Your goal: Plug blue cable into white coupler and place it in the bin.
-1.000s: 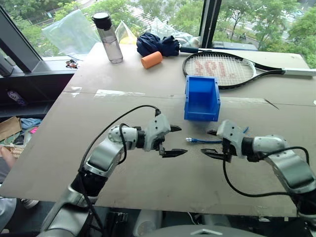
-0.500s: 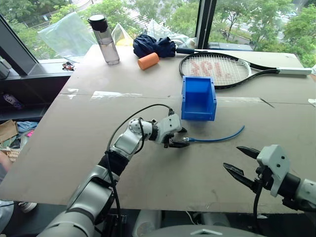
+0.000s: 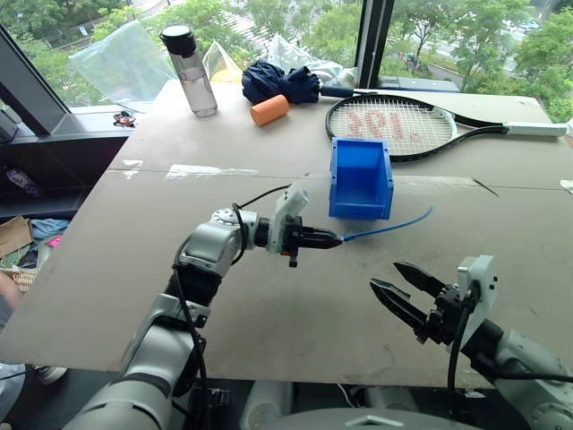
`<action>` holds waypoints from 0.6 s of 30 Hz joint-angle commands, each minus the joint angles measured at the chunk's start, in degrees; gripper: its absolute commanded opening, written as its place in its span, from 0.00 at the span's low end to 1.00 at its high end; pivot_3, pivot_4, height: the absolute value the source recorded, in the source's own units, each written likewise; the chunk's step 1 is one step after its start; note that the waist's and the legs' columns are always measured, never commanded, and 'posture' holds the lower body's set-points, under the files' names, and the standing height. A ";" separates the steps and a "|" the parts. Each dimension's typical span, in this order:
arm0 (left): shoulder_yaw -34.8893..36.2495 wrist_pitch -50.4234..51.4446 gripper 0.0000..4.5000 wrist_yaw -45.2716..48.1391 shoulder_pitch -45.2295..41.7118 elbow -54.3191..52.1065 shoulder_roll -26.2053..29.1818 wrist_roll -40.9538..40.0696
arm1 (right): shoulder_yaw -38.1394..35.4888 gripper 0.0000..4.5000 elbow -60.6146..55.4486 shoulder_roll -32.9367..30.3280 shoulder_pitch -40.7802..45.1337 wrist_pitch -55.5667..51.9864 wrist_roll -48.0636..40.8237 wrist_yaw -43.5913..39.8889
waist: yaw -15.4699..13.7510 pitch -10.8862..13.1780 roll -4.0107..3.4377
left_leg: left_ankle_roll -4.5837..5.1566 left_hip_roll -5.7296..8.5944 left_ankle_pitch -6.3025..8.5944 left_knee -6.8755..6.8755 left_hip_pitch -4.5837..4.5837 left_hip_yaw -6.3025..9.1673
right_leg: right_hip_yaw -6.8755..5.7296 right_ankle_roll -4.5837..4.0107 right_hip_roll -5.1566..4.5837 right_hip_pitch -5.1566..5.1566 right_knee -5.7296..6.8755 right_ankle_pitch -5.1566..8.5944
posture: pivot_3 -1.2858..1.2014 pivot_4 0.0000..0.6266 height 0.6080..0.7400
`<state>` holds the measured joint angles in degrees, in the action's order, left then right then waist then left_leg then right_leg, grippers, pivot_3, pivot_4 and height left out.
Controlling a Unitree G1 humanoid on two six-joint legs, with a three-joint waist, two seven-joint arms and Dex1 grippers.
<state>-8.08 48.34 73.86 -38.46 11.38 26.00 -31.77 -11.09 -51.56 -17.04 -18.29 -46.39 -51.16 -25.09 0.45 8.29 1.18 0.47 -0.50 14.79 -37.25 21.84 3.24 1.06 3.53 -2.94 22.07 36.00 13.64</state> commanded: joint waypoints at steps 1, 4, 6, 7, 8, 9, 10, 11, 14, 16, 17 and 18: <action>4.99 9.49 0.00 -2.40 -0.95 -5.93 -0.21 -7.92 | 0.50 0.77 0.92 1.43 4.44 -0.40 -8.97 5.42 | 0.19 0.00 -0.01 | 0.00 0.00 0.00 0.00 0.00 0.03 | -0.02 0.00 0.00 0.00 0.00 0.00 | 0.52 0.24 1.00; 7.84 12.75 0.00 -5.57 0.68 -10.39 -0.22 -11.22 | 2.15 0.71 3.86 3.54 10.01 0.14 -16.15 9.89 | 0.33 0.01 -0.04 | 0.00 0.01 0.00 0.02 -0.04 0.07 | -0.04 0.00 0.02 0.00 0.04 0.00 | 0.52 0.24 1.00; 10.58 16.83 0.00 -8.23 0.99 -12.72 -0.82 -15.19 | 3.00 0.57 5.76 3.47 13.37 -0.23 -18.40 12.28 | 0.41 0.03 -0.07 | 0.00 -0.01 0.00 0.06 -0.04 0.08 | -0.03 0.00 0.02 0.02 0.05 -0.01 | 0.52 0.24 1.00; 11.71 18.56 0.00 -9.43 1.09 -13.72 -1.08 -16.97 | 3.29 0.47 6.38 3.08 14.79 -0.30 -18.93 13.11 | 0.36 0.04 -0.07 | 0.00 0.00 0.00 0.06 -0.04 0.09 | -0.04 0.00 0.02 0.02 0.06 -0.01 | 0.52 0.24 1.00; 12.57 19.95 0.00 -10.47 1.23 -14.78 -1.24 -18.51 | 3.46 0.40 6.98 2.70 16.23 -0.25 -19.69 13.87 | 0.35 0.04 -0.08 | 0.00 0.00 0.00 0.07 -0.03 0.09 | -0.04 0.00 0.02 0.03 0.07 -0.01 | 0.52 0.24 1.00; 13.31 21.09 0.00 -11.50 1.38 -15.96 -1.41 -19.97 | 3.43 0.40 7.83 2.41 17.82 -0.05 -21.06 14.66 | 0.32 0.05 -0.10 | -0.01 0.01 0.00 0.07 -0.03 0.10 | -0.05 0.00 0.02 0.03 0.06 -0.01 | 0.52 0.24 1.00; 13.97 22.10 0.00 -12.60 1.49 -16.85 -1.68 -21.28 | 3.46 0.40 8.49 2.06 18.94 0.21 -22.28 14.99 | 0.29 0.06 -0.10 | -0.01 0.03 0.00 0.07 -0.01 0.10 | -0.06 0.00 0.00 0.04 0.06 -0.01 | 0.52 0.24 1.00; 14.59 22.95 0.00 -13.71 1.62 -17.62 -2.01 -22.51 | 3.50 0.40 9.22 1.72 19.90 0.41 -23.47 15.19 | 0.23 0.06 -0.10 | -0.01 0.04 0.00 0.06 -0.01 0.10 | -0.05 0.00 0.00 0.03 0.06 -0.01 | 0.52 0.24 1.00; 15.17 24.51 0.00 -15.82 1.93 -19.38 -2.33 -25.24 | 3.64 0.40 10.99 0.55 21.79 0.78 -25.26 15.52 | 0.25 0.06 -0.10 | -0.01 0.06 0.00 0.06 -0.02 0.10 | -0.06 -0.01 0.00 0.02 0.05 -0.01 | 0.52 0.24 1.00; 15.43 25.08 0.00 -16.87 2.07 -19.96 -2.29 -26.49 | 3.63 0.40 11.73 0.05 22.88 1.21 -26.86 15.79 | 0.34 0.07 -0.12 | -0.01 0.06 0.00 0.07 -0.03 0.08 | -0.04 -0.01 0.01 0.02 0.06 -0.01 | 0.52 0.24 1.00; 15.52 25.20 0.00 -17.37 2.14 -20.10 -2.22 -26.93 | 3.65 0.40 11.93 -0.17 23.30 1.45 -27.77 15.93 | 0.35 0.07 -0.12 | -0.01 0.06 -0.01 0.08 -0.04 0.07 | -0.03 -0.01 0.01 0.03 0.06 -0.01 | 0.52 0.24 1.00; 15.51 25.17 0.00 -17.80 2.12 -20.15 -2.20 -27.24 | 3.70 0.40 12.15 -0.49 23.80 1.60 -28.59 15.93 | 0.35 0.07 -0.12 | -0.01 0.05 -0.01 0.08 -0.04 0.08 | -0.03 -0.01 0.02 0.03 0.06 -0.01 | 0.52 0.24 1.00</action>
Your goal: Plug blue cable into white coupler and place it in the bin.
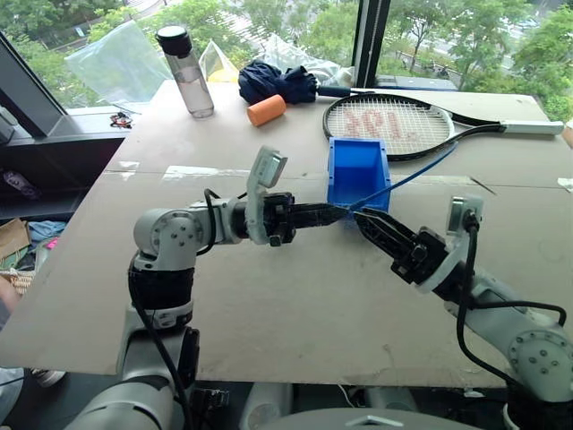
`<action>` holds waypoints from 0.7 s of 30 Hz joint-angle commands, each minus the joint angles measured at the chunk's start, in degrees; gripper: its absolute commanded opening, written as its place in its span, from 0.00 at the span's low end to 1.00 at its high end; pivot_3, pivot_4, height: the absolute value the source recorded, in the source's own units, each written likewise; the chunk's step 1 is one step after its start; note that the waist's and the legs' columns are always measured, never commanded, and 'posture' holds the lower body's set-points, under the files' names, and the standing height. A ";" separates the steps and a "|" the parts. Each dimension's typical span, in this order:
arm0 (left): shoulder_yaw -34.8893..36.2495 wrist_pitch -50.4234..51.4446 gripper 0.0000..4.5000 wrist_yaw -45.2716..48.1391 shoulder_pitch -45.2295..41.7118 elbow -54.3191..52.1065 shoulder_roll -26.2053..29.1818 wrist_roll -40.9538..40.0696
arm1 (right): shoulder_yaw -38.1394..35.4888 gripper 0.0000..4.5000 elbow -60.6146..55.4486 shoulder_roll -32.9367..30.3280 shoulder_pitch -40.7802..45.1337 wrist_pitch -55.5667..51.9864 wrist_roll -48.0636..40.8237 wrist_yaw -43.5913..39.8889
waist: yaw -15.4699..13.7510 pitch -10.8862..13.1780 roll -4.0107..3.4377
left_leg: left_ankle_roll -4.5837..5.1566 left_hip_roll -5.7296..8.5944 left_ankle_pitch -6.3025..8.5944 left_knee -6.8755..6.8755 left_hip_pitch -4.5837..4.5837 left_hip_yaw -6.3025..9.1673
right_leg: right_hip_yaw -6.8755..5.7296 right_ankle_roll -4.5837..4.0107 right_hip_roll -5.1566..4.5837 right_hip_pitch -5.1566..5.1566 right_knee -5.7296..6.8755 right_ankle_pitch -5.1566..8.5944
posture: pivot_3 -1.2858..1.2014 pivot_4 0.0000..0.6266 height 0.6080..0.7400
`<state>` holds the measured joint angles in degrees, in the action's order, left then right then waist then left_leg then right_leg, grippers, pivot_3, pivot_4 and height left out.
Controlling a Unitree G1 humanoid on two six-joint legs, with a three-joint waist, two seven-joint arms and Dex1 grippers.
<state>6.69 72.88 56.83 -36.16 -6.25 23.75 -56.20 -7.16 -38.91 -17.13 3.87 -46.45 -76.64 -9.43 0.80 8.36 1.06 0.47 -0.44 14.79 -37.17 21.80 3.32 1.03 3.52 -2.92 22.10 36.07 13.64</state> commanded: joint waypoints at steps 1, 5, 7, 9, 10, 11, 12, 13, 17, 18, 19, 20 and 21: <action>0.72 0.61 0.00 -1.19 -0.21 -2.53 0.04 -3.16 | -0.12 0.40 -0.38 -0.68 2.02 1.78 -3.74 0.24 | 0.00 0.00 0.00 | 0.00 0.00 0.00 0.00 0.00 0.01 | -0.01 0.00 0.01 0.00 0.00 0.00 | 0.52 0.24 1.00; 0.15 0.11 0.00 -2.33 0.06 -2.87 -0.07 -4.26 | 0.52 0.40 -0.27 -1.32 3.06 2.39 -6.42 0.63 | -0.02 0.01 -0.01 | 0.00 0.01 0.00 0.00 0.01 -0.03 | 0.02 0.00 0.00 0.00 -0.01 0.00 | 0.52 0.24 1.00; -0.17 -0.08 0.00 -2.54 0.13 -3.13 -0.08 -4.67 | 0.89 0.40 -0.35 -1.71 3.46 2.55 -7.50 0.92 | -0.04 0.01 -0.01 | 0.00 0.01 0.00 0.00 0.01 -0.02 | 0.02 0.00 0.00 0.00 -0.02 0.00 | 0.52 0.24 1.00; -0.50 0.01 0.00 -2.45 0.12 -3.59 -0.16 -5.28 | 1.39 0.40 -0.36 -2.19 3.98 2.73 -8.39 1.28 | -0.03 0.01 -0.01 | 0.00 0.01 0.00 0.00 0.01 -0.03 | 0.03 -0.01 -0.01 0.00 -0.02 0.00 | 0.52 0.24 1.00; -0.55 0.01 0.00 -2.60 0.10 -3.74 -0.22 -5.52 | 1.57 0.40 -0.30 -2.39 4.13 2.87 -8.78 1.49 | -0.01 0.01 -0.01 | 0.00 0.01 0.00 0.00 0.01 -0.04 | 0.03 -0.01 -0.01 0.00 -0.03 0.00 | 0.52 0.24 1.00; -0.43 0.04 0.00 -2.90 0.01 -3.77 -0.38 -5.90 | 1.76 0.40 -0.24 -2.60 4.19 2.98 -9.17 1.63 | 0.00 0.01 -0.01 | 0.00 0.01 0.00 0.00 0.01 -0.04 | 0.03 -0.01 -0.01 0.00 -0.03 0.00 | 0.52 0.24 1.00; -0.24 0.05 0.00 -3.33 -0.24 -3.60 -0.59 -6.23 | 1.95 0.33 -0.09 -2.92 4.19 3.01 -9.31 1.69 | -0.02 0.01 -0.01 | 0.00 0.01 0.00 0.00 0.01 -0.04 | 0.03 -0.01 0.00 0.01 -0.03 0.00 | 0.52 0.24 1.00; -0.14 0.02 0.00 -3.60 -0.39 -3.53 -0.67 -6.50 | 2.13 0.27 0.05 -3.18 4.17 3.00 -9.41 1.83 | -0.05 0.01 -0.01 | 0.00 0.01 0.00 0.01 0.01 -0.03 | 0.03 -0.01 0.00 0.01 -0.03 0.01 | 0.52 0.24 1.00; -0.11 -0.17 0.00 -4.26 -0.46 -3.56 -0.74 -7.43 | 3.04 0.01 0.08 -3.89 4.17 3.39 -10.39 2.01 | -0.03 0.01 -0.01 | 0.00 0.01 0.00 0.01 0.02 -0.05 | 0.04 -0.02 -0.01 0.01 -0.05 0.01 | 0.52 0.24 1.00; -0.24 -0.27 0.00 -4.27 -0.37 -3.68 -0.63 -7.58 | 3.23 0.01 0.03 -4.00 4.18 3.62 -10.61 2.06 | -0.04 0.01 -0.01 | 0.00 0.01 0.00 0.01 0.02 -0.05 | 0.04 -0.02 -0.01 0.01 -0.06 0.01 | 0.52 0.24 1.00; -0.32 -0.33 0.00 -4.25 -0.26 -3.78 -0.50 -7.73 | 3.29 0.01 -0.03 -4.08 4.21 3.84 -11.06 2.08 | -0.03 0.01 -0.01 | 0.00 0.01 0.00 0.01 0.02 -0.05 | 0.04 -0.02 -0.01 0.01 -0.06 0.01 | 0.52 0.24 1.00; -0.36 -0.55 0.00 -4.30 -0.13 -3.88 -0.43 -7.68 | 3.29 0.01 -0.11 -4.17 4.23 4.05 -11.51 2.16 | -0.03 0.01 -0.01 | 0.00 0.01 0.00 0.01 0.02 -0.05 | 0.04 -0.01 0.00 0.01 -0.06 0.01 | 0.52 0.24 1.00; -0.45 -1.28 0.00 -4.42 0.04 -3.94 -0.39 -7.12 | 3.25 0.01 -0.14 -4.31 4.23 4.26 -11.93 2.24 | -0.04 0.01 -0.01 | 0.00 0.01 0.00 0.01 0.02 -0.05 | 0.04 -0.02 0.00 0.01 -0.06 0.01 | 0.52 0.24 1.00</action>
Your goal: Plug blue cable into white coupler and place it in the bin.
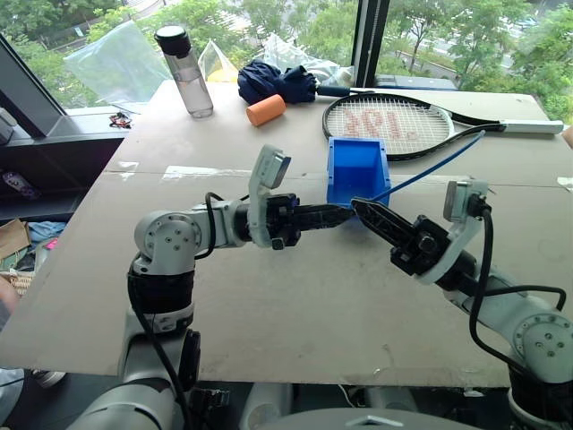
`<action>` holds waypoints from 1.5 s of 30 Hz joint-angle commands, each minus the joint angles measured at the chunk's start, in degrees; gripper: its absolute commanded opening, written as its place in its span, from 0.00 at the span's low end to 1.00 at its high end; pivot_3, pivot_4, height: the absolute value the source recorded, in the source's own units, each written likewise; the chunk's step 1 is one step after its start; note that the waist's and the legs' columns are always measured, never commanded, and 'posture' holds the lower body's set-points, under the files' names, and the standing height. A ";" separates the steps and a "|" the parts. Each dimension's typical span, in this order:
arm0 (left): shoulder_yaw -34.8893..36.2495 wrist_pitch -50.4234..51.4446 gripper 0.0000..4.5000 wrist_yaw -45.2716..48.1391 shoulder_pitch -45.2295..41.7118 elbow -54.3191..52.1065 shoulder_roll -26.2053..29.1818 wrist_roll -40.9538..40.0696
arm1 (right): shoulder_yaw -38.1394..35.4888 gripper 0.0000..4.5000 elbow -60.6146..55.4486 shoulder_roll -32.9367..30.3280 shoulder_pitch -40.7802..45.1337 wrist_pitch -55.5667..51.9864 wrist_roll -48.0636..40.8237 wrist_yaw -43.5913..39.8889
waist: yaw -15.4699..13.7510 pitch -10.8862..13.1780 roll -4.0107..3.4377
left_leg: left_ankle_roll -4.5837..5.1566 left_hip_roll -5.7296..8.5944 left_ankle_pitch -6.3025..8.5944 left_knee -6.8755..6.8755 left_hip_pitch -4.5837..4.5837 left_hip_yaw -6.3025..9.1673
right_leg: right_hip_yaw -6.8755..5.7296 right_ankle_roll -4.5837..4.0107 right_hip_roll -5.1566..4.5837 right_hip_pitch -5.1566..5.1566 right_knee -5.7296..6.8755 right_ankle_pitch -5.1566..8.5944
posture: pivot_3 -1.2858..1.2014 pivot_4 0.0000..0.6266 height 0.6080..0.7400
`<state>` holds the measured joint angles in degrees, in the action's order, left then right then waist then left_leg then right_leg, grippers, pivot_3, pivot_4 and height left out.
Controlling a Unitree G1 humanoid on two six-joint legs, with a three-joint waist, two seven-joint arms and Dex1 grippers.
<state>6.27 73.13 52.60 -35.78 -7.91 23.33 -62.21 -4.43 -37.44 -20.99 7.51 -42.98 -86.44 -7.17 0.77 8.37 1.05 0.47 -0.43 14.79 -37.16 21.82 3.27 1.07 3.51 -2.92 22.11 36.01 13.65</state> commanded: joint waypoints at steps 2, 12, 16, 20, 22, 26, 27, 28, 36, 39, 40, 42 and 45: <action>0.38 -4.80 0.10 -0.41 0.18 -2.47 0.14 0.97 | 0.44 0.00 -1.80 -0.76 0.44 1.21 -2.69 0.26 | -0.02 0.00 0.00 | 0.00 0.00 0.00 0.00 0.00 0.00 | 0.00 0.00 0.00 0.00 -0.01 0.00 | 0.52 0.24 1.00; -0.40 -38.10 0.97 -5.35 13.83 0.51 13.51 30.80 | -2.33 0.00 -2.95 -2.50 -3.31 4.92 -2.62 0.26 | 0.00 0.01 -0.03 | 0.00 -0.04 0.00 0.43 -0.18 -0.26 | 0.33 -0.22 0.02 0.14 -0.06 0.11 | 0.52 0.24 1.00; -3.35 -45.89 0.97 -6.91 16.02 4.17 12.58 37.97 | -1.60 0.00 -2.63 -2.43 -4.04 5.65 -1.38 -0.52 | -1.36 0.00 0.00 | -0.01 0.03 -0.01 0.38 -0.01 -0.31 | 0.28 -0.24 -0.15 0.21 -0.15 0.12 | 0.52 0.24 1.00; -4.86 -48.81 0.97 -7.97 16.96 5.42 10.19 40.68 | -1.17 0.00 -2.34 -2.70 -3.77 5.86 -0.76 -0.77 | -1.55 0.00 0.02 | 0.00 0.03 0.00 0.18 0.13 -0.40 | 0.36 -0.23 -0.28 0.21 -0.19 0.12 | 0.52 0.24 1.00; -6.16 -50.72 0.97 -8.52 17.09 7.11 9.04 42.79 | -1.28 0.00 -2.28 -2.99 -3.43 5.78 -0.66 -0.76 | -1.43 0.00 0.02 | 0.00 0.03 0.00 0.18 0.11 -0.44 | 0.40 -0.21 -0.29 0.21 -0.18 0.10 | 0.52 0.24 1.00; -8.31 -54.80 0.97 -8.54 16.10 11.70 7.03 46.12 | -1.31 0.00 -2.80 -3.61 -3.53 5.79 -0.18 -0.46 | -1.38 0.00 0.02 | 0.00 0.04 0.00 0.19 0.06 -0.42 | 0.37 -0.16 -0.17 0.21 -0.13 0.07 | 0.52 0.24 1.00; -8.78 -55.74 0.97 -8.50 15.80 12.78 6.32 46.64 | -1.29 0.00 -3.01 -3.70 -3.66 5.87 -0.11 -0.33 | -1.37 0.00 0.02 | 0.00 0.04 0.00 0.20 0.04 -0.41 | 0.36 -0.14 -0.17 0.21 -0.12 0.06 | 0.52 0.24 1.00; -9.37 -57.04 0.92 -8.44 15.49 13.83 5.76 47.42 | -1.21 0.00 -3.19 -3.73 -3.73 5.94 0.01 -0.16 | -1.38 0.00 0.02 | 0.00 0.03 0.00 0.20 0.05 -0.40 | 0.35 -0.06 -0.15 0.21 -0.11 0.01 | 0.52 0.24 1.00; -11.21 -61.68 0.14 -4.18 13.57 19.03 4.34 48.92 | -0.49 0.00 -5.00 -4.35 -4.07 6.20 3.22 0.79 | -1.36 -0.01 0.04 | 0.00 0.03 0.00 0.19 0.06 -0.39 | 0.32 0.00 -0.16 0.21 -0.12 -0.02 | 0.52 0.24 1.00; -12.30 -62.09 0.12 0.90 12.87 18.17 5.01 47.97 | 1.28 0.00 -4.85 -6.02 -2.46 5.26 8.78 -0.74 | -1.31 -0.01 0.03 | 0.00 0.04 0.00 0.19 0.06 -0.39 | 0.31 0.00 -0.15 0.21 -0.11 -0.02 | 0.52 0.24 1.00; -13.39 -61.75 0.12 3.58 12.38 17.35 5.19 47.58 | 3.07 0.00 -4.34 -7.28 -0.98 4.52 12.36 -1.99 | -1.28 -0.01 0.03 | 0.00 0.04 0.00 0.19 0.06 -0.42 | 0.33 -0.01 -0.15 0.21 -0.11 -0.02 | 0.52 0.24 1.00; -16.01 -61.58 0.12 8.63 11.34 16.09 5.55 47.39 | 6.48 0.00 -2.79 -9.19 2.10 3.28 18.10 -4.22 | -1.21 0.00 0.02 | 0.00 0.05 0.00 0.18 0.06 -0.42 | 0.32 -0.01 -0.15 0.21 -0.12 -0.02 | 0.52 0.24 1.00; -22.02 -64.73 0.12 15.91 8.73 17.26 6.26 50.63 | 13.68 0.00 1.37 -12.80 8.13 2.29 29.52 -9.72 | -1.12 0.00 0.03 | 0.00 0.06 0.00 0.16 0.07 -0.46 | 0.29 -0.19 -0.13 0.21 -0.12 0.08 | 0.52 0.24 1.00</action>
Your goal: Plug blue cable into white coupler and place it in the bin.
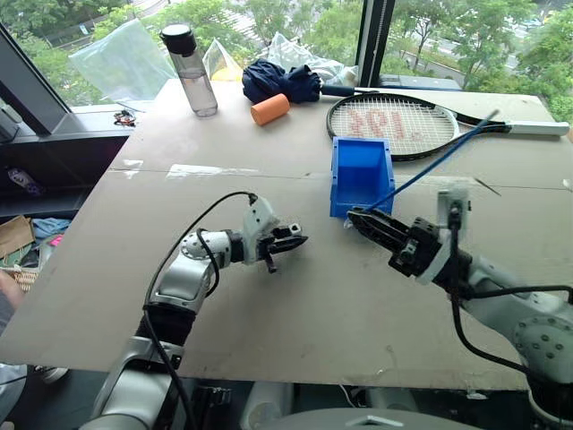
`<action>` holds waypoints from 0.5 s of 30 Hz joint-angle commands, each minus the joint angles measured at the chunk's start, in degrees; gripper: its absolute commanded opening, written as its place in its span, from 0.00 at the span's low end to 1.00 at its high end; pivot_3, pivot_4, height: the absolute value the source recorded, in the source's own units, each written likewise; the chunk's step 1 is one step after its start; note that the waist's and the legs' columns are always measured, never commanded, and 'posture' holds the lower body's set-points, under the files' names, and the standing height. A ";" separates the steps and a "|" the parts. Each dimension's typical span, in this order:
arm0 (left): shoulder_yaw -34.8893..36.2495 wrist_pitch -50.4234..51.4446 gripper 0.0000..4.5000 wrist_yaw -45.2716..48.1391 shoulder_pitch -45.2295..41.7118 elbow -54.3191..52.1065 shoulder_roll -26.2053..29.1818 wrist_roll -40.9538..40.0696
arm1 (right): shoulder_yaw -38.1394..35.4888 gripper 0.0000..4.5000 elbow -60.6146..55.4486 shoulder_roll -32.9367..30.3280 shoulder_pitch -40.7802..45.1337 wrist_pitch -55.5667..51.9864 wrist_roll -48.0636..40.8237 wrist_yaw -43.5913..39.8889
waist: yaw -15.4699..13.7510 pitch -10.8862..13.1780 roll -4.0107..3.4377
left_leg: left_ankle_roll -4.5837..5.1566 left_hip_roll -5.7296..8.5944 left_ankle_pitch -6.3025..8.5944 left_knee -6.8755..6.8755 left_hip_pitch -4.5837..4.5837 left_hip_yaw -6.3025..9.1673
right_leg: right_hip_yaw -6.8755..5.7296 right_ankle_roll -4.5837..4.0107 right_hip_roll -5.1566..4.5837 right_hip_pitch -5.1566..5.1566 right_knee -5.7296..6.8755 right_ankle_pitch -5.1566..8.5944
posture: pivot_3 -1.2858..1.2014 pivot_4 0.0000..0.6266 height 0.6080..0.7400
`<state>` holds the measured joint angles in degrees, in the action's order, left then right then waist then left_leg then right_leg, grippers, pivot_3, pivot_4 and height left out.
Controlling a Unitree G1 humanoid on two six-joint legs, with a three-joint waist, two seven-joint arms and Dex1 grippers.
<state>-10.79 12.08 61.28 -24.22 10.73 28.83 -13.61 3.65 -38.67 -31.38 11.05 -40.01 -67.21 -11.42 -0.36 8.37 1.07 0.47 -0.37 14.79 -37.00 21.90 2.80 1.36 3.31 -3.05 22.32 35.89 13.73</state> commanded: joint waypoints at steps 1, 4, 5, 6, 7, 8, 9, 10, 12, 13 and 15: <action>-6.59 -5.33 0.12 9.23 -3.72 -0.25 1.00 3.22 | 7.57 0.00 4.18 -3.16 6.24 -0.44 13.58 -7.25 | -0.03 0.00 0.01 | 0.00 0.02 0.00 -0.03 0.01 -0.10 | -0.03 -0.03 0.01 -0.01 0.00 0.02 | 0.52 0.24 1.00; -9.44 -9.14 0.12 11.79 -7.69 5.65 -0.17 5.98 | 12.23 0.00 9.30 -4.35 10.67 0.87 21.90 -12.61 | -0.05 -0.01 0.01 | 0.00 0.02 0.00 -0.06 0.06 -0.15 | -0.08 -0.04 0.02 0.00 -0.01 0.02 | 0.52 0.24 1.00; -9.86 -10.05 0.12 12.19 -8.59 7.15 -0.50 6.62 | 12.90 0.00 10.30 -4.27 11.38 1.16 23.48 -13.94 | -0.03 -0.01 0.02 | 0.00 0.02 0.00 -0.06 0.07 -0.15 | -0.08 -0.03 0.03 0.00 -0.01 0.01 | 0.52 0.24 1.00; -10.28 -11.04 0.12 12.82 -9.64 8.66 -0.84 7.10 | 14.15 0.00 11.57 -4.30 12.46 1.51 25.48 -15.74 | -0.02 -0.01 0.02 | 0.00 0.02 0.00 -0.07 0.08 -0.14 | -0.09 0.01 0.04 0.00 -0.01 -0.01 | 0.52 0.24 1.00; -10.52 -11.69 0.12 13.31 -10.52 9.93 -1.21 7.37 | 15.23 0.00 12.75 -4.21 13.34 1.78 27.29 -17.41 | 0.02 0.00 0.02 | 0.01 0.02 0.00 -0.07 0.08 -0.14 | -0.09 0.11 0.04 0.00 -0.01 -0.06 | 0.52 0.24 1.00; -10.85 -12.49 0.12 14.08 -11.29 11.03 -1.51 7.79 | 16.21 0.00 14.13 -4.02 14.16 2.21 29.00 -19.07 | 0.08 0.00 0.02 | 0.01 0.02 0.00 -0.08 0.08 -0.14 | -0.10 0.17 0.05 0.00 -0.01 -0.09 | 0.52 0.24 1.00; -11.09 -13.17 0.12 14.69 -11.92 11.97 -1.77 8.17 | 16.99 0.00 15.38 -3.80 14.87 2.56 30.51 -20.63 | 0.14 0.00 0.02 | 0.01 0.01 0.00 -0.08 0.10 -0.11 | -0.12 0.18 0.06 0.00 -0.01 -0.10 | 0.52 0.24 1.00; -11.15 -13.61 0.12 15.01 -12.40 12.76 -2.08 8.47 | 17.58 0.00 16.47 -3.53 15.43 2.97 31.87 -21.92 | 0.20 0.00 0.02 | 0.01 0.01 0.00 -0.09 0.09 -0.11 | -0.13 0.18 0.06 0.00 -0.01 -0.10 | 0.52 0.24 1.00; -11.32 -14.35 0.12 15.92 -13.06 13.93 -2.44 8.85 | 18.54 0.00 18.62 -2.66 16.59 3.70 34.38 -23.92 | 0.27 0.00 0.02 | 0.01 0.01 0.00 -0.10 0.10 -0.09 | -0.14 0.19 0.06 0.00 0.00 -0.10 | 0.52 0.24 1.00; -11.40 -14.67 0.12 16.22 -13.28 14.35 -2.61 9.00 | 18.83 0.00 19.62 -2.11 17.06 4.04 35.48 -24.76 | 0.34 -0.01 0.03 | 0.01 0.01 0.00 -0.11 0.10 -0.08 | -0.15 0.19 0.06 0.00 0.00 -0.10 | 0.52 0.24 1.00; -11.45 -14.91 0.12 16.69 -13.62 14.94 -2.91 9.12 | 19.34 0.00 21.52 -0.86 17.79 4.51 37.62 -26.15 | 0.42 -0.01 0.03 | 0.01 0.01 0.00 -0.12 0.11 -0.06 | -0.17 0.19 0.06 -0.01 0.01 -0.11 | 0.52 0.24 1.00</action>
<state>-21.95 -1.96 77.09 -37.17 25.58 26.46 -5.04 22.87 -17.35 -32.88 27.57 -37.18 -31.40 -35.89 0.06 8.36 1.10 0.48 -0.36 14.79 -37.13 22.00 2.75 1.19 3.51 -2.99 22.30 35.91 13.62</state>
